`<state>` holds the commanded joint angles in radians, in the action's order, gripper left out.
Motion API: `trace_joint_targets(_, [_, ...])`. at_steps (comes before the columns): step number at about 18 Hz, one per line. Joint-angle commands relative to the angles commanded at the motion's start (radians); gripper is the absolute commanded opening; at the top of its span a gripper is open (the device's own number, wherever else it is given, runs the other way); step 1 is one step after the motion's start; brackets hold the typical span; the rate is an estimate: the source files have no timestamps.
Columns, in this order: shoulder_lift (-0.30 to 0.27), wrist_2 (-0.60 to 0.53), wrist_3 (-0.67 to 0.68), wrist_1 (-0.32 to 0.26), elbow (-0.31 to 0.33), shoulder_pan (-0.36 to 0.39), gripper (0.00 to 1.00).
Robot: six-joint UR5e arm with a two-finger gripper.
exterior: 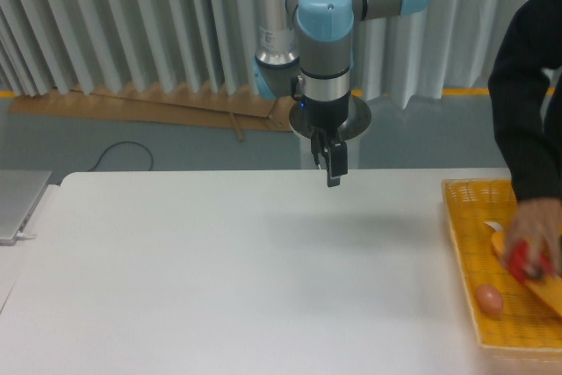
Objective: Place the bread in the basket
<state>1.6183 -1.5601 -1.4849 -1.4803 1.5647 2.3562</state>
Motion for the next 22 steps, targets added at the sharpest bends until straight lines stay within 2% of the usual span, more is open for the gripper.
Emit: trace_joint_targets(22, [-0.002, 0.0, 0.0, 0.014, 0.003, 0.006, 1.0])
